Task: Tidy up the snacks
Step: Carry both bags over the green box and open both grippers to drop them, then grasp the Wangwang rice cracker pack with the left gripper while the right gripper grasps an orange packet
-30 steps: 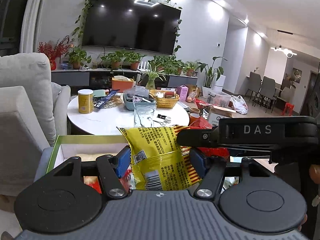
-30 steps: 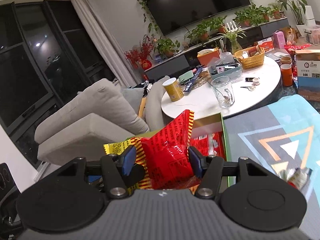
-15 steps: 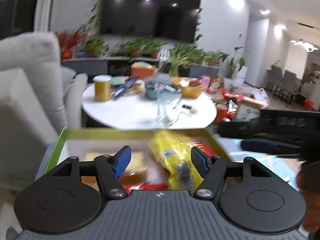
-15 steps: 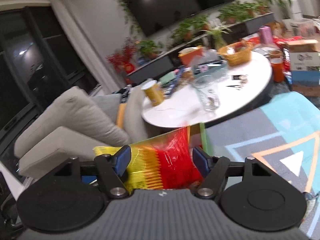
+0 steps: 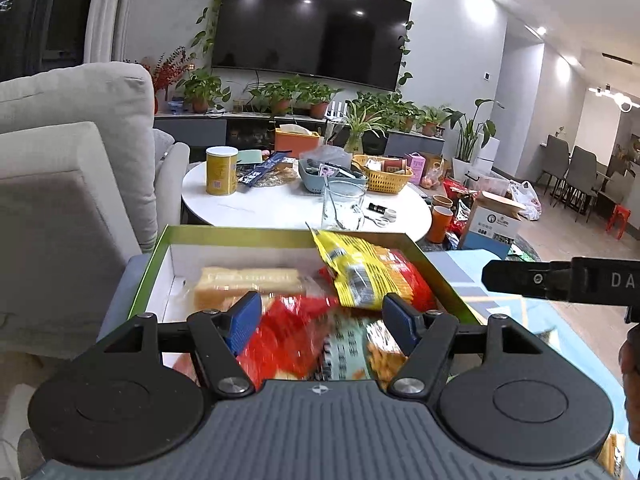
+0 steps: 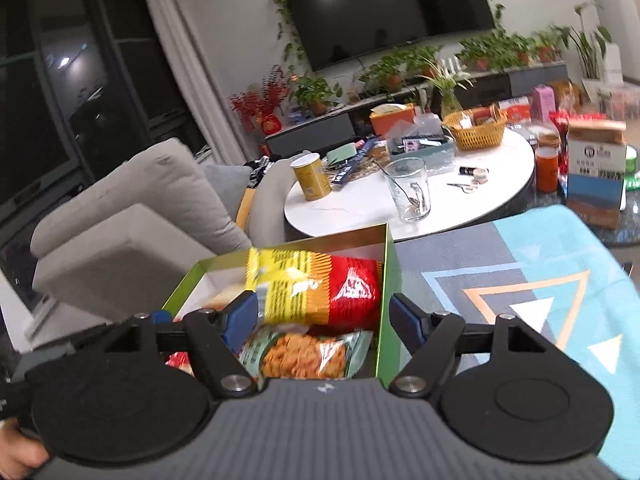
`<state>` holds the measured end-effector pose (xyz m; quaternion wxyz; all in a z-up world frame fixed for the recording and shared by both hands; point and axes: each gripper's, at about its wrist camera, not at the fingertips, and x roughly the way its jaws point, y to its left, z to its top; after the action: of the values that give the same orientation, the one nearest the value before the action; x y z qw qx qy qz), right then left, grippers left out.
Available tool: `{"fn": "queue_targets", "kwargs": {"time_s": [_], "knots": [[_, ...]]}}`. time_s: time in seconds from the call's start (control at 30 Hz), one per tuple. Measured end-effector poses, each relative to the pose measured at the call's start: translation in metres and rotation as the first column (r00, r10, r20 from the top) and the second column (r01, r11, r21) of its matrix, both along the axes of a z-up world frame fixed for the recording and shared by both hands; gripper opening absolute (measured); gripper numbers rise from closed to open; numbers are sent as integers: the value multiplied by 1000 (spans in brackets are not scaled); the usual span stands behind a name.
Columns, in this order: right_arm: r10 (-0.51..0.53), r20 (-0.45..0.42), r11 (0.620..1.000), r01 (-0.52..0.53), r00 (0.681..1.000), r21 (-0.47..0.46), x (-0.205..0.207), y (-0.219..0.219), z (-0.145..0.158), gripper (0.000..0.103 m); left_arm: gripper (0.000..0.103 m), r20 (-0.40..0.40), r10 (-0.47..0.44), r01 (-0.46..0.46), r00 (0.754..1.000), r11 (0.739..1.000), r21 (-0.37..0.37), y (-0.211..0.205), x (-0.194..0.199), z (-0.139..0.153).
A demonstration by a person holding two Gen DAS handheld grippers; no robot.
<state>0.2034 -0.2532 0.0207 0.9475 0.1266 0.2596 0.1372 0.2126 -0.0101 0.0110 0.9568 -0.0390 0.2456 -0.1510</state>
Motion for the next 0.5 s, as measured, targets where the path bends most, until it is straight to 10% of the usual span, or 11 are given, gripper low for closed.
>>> {"fn": "queue_targets", "kwargs": {"time_s": [0.5], "knots": [[-19, 46, 999, 21, 999, -39, -65, -37, 19, 48, 67, -14, -13, 14, 1000, 997, 73, -7, -75, -8]]}}
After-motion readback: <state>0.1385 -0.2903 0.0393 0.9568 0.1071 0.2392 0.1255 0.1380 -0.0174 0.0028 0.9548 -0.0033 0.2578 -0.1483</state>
